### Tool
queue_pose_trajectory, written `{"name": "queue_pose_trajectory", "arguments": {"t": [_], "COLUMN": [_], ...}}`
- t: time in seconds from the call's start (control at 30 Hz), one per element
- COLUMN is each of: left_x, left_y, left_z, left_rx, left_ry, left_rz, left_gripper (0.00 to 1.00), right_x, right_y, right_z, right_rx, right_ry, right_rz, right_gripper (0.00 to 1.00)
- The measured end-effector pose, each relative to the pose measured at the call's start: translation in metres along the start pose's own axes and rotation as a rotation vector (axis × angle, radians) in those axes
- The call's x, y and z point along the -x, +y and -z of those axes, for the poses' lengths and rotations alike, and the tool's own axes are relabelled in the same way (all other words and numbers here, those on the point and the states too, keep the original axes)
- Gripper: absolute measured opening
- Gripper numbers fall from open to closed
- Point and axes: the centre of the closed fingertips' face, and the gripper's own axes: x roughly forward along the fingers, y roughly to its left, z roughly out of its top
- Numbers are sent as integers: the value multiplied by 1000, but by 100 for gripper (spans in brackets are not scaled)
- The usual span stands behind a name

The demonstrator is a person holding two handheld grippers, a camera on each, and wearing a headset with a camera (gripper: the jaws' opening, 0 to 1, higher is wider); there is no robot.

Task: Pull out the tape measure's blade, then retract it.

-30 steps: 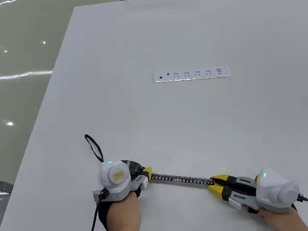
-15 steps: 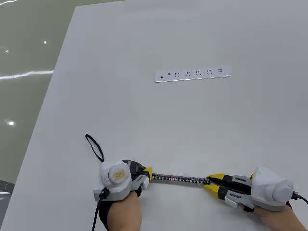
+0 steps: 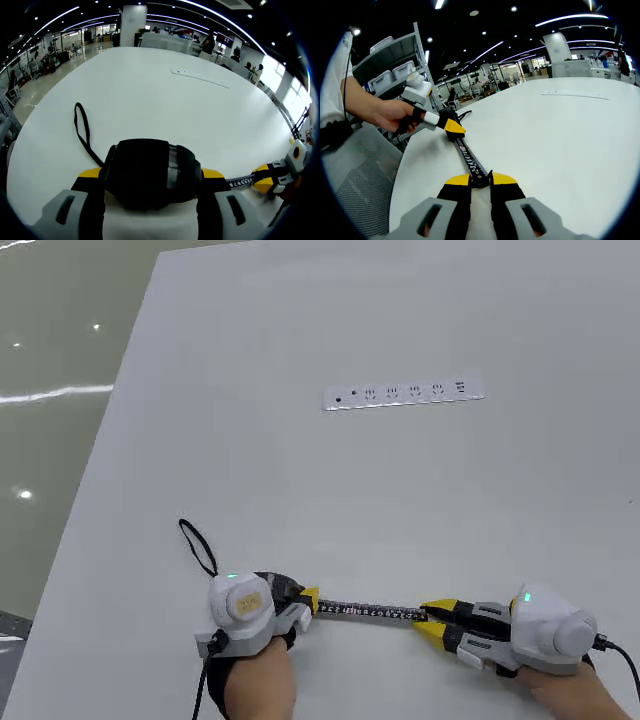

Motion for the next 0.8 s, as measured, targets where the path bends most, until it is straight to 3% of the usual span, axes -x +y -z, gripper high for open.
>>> {"name": "queue_pose_trajectory", "arguments": {"t": [0.27, 0.8], "left_x": [0, 0], "left_y": [0, 0], "left_z": [0, 0], "left_rx": [1, -1], "left_ry": [-2, 1], "left_rz": [0, 2], "left_gripper": [73, 73], "right_x": [-2, -25], "right_y": [1, 9], "right_z": [0, -6], "right_rx": [-3, 10], "right_ry": [4, 12], "right_rz": [-5, -31], "right_gripper": [13, 13]}}
